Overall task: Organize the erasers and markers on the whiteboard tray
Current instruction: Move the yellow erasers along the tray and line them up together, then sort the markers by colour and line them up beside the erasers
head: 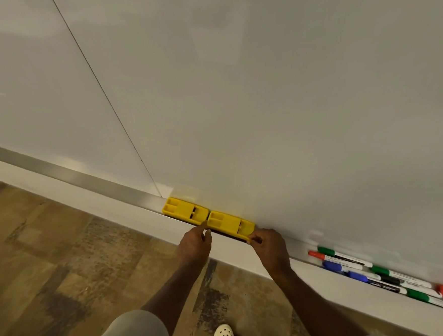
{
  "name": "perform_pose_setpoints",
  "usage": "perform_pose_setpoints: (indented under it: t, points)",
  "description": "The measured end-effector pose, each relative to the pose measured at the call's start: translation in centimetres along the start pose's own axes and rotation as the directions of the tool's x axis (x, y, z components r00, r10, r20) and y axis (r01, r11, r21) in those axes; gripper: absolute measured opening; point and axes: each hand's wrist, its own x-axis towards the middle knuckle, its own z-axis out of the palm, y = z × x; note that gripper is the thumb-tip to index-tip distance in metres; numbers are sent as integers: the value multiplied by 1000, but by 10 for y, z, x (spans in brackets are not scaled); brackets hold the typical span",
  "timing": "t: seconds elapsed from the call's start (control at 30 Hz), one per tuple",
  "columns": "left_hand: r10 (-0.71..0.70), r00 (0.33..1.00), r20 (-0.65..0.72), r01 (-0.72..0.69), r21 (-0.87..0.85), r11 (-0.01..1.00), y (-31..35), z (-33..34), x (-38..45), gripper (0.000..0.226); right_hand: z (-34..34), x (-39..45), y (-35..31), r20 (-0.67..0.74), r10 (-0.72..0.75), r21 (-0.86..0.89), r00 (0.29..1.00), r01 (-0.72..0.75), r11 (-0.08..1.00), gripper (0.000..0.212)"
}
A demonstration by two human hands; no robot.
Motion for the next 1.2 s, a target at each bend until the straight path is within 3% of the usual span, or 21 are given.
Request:
perform_pose_setpoints:
  t: [0.23, 0.37, 0.67, 0.87, 1.0, 1.2]
  points:
    - [-15, 997, -73, 11, -52, 999, -3, 3, -10, 35, 0, 0, 0, 17, -56, -31, 998, 56, 998, 10]
    - [16, 992, -126, -30, -105, 994, 4, 5, -18, 38, -6, -2, 0, 32, -91, -36, 995, 92, 995, 11]
    - [159, 972, -173, -184, -137, 973, 51, 36, -29, 22, -46, -25, 27, -15, -131, -14, 991, 130, 991, 21]
    - [339, 940, -49, -342, -189, 921, 118, 79, -56, 22, -98, -56, 79, -84, -76, -49, 994, 72, 996, 20]
    - [533, 837, 127, -514, -154, 844, 161, 114, -76, 23, -137, -84, 124, -120, 21, -64, 993, -29, 997, 21]
    - [596, 724, 348, -641, 18, 768, 213, 158, -98, 22, -203, -135, 194, -257, 137, -89, 957, -165, 982, 17]
